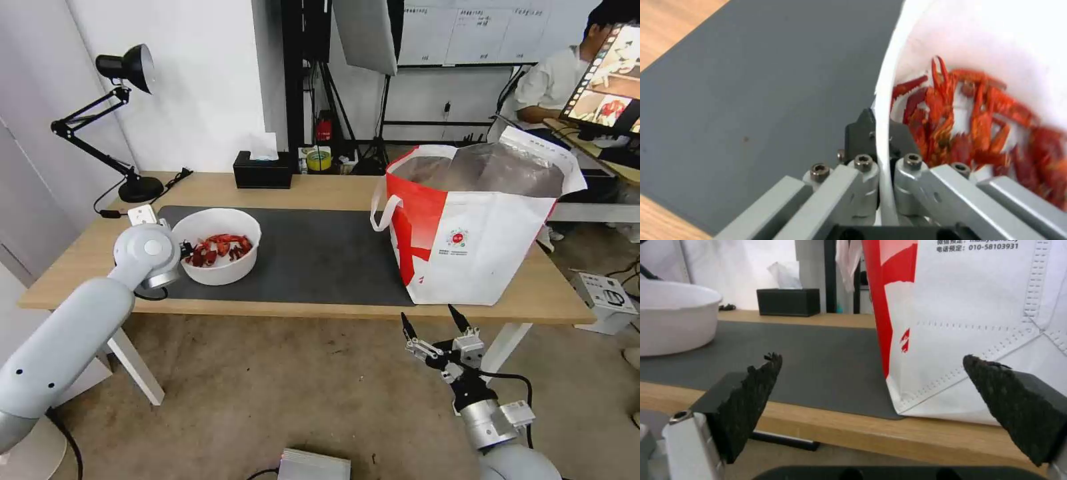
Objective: Pick up the trash from the table and place it into the takeout bag.
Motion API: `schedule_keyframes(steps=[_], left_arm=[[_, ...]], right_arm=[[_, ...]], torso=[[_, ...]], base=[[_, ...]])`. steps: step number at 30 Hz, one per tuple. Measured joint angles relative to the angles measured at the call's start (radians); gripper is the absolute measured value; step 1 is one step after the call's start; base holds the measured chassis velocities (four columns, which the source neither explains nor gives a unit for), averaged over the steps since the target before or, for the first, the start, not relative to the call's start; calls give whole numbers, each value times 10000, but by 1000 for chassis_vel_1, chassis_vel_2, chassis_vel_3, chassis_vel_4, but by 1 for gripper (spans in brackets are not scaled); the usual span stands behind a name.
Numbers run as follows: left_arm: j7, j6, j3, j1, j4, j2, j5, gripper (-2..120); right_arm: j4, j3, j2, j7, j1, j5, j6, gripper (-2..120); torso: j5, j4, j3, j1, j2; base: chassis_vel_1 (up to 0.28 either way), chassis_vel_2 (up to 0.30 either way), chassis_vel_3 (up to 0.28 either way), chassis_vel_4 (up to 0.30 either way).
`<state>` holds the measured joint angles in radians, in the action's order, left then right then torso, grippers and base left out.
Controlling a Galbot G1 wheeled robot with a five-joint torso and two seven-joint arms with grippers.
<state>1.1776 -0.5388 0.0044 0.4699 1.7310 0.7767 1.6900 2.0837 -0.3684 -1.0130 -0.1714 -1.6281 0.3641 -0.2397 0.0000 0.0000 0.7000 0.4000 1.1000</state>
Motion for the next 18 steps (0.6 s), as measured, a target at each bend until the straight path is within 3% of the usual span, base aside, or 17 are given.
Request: schedule_keyframes(steps=[7,11,14,18], left_arm=[[2,138,75,-388,504,-55,289,0],[266,288,321,-1180,1055,-44,783,0],[556,460,714,-2196,1511,242,1309,0],[651,663,1448,-3289,1390,762,1510,0]], right_arm=[[0,0,0,0,0,0,0,100],[0,0,0,0,0,0,0,100],[0,0,1,0,1,0,0,100],[0,0,0,-2,0,0,0,100]], torso=[[1,0,0,0,0],[0,1,0,0,0],[3,1,0,0,0],[3,-1,0,0,0]], base=[[0,0,0,0],[0,0,0,0],[0,0,0,0],[0,0,0,0]])
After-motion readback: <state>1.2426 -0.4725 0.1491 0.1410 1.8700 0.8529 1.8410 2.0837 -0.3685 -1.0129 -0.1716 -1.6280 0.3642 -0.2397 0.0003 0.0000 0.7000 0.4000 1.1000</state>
